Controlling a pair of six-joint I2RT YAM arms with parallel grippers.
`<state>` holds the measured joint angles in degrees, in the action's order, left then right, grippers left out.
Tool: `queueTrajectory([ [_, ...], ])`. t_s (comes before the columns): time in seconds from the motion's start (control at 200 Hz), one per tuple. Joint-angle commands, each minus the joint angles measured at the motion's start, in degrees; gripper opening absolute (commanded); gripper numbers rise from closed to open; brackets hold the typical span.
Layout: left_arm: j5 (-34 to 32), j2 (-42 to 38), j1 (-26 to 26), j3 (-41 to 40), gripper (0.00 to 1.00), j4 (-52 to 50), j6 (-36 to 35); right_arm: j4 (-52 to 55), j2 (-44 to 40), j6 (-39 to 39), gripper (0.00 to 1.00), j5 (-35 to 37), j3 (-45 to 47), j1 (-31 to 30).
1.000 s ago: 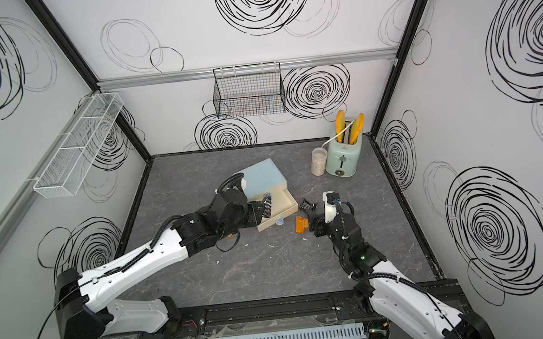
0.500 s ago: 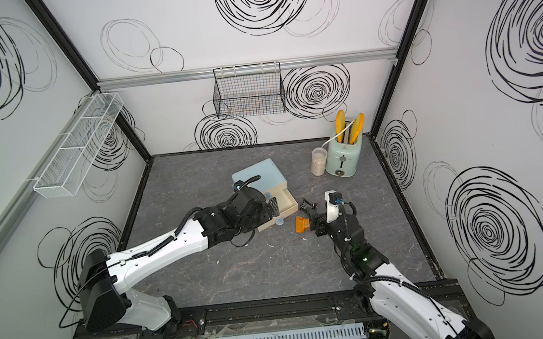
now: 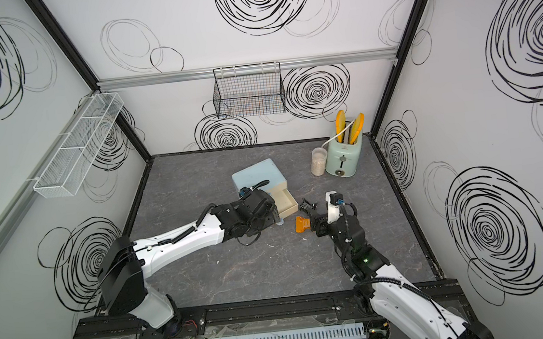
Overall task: Place the cookies into the drawer by color
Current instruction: Place the cookie in the drawer.
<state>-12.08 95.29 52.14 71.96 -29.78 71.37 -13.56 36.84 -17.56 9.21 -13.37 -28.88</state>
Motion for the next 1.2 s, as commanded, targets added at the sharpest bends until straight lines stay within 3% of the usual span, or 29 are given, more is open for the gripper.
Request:
queueTrajectory([
  [0.0, -1.27, 0.92, -0.94, 2.80, 0.31, -2.13, -0.27, 0.11, -0.45, -0.38, 0.74, 0.49, 0.57, 0.40],
  [0.265, -0.45, 2.39, -2.38, 2.98, 0.38, -2.27, -1.14, -0.15, -0.32, -0.38, 0.74, 0.55, 0.91, 0.65],
  [0.65, -1.46, 3.61, -2.92, 5.50, 0.87, -2.12, -4.78, -0.15, -0.27, -0.28, 0.74, 0.53, 1.25, 1.06],
  [0.935, -2.89, 0.95, -3.61, 6.51, 0.87, -0.43, -10.49, -0.37, 0.21, -0.46, 0.76, 0.61, 1.60, 1.55],
  [1.196, -5.97, -8.05, -5.64, 1.17, 0.86, 4.63, -22.47, 3.01, 3.85, -2.05, 0.76, -0.70, -1.26, 4.37],
])
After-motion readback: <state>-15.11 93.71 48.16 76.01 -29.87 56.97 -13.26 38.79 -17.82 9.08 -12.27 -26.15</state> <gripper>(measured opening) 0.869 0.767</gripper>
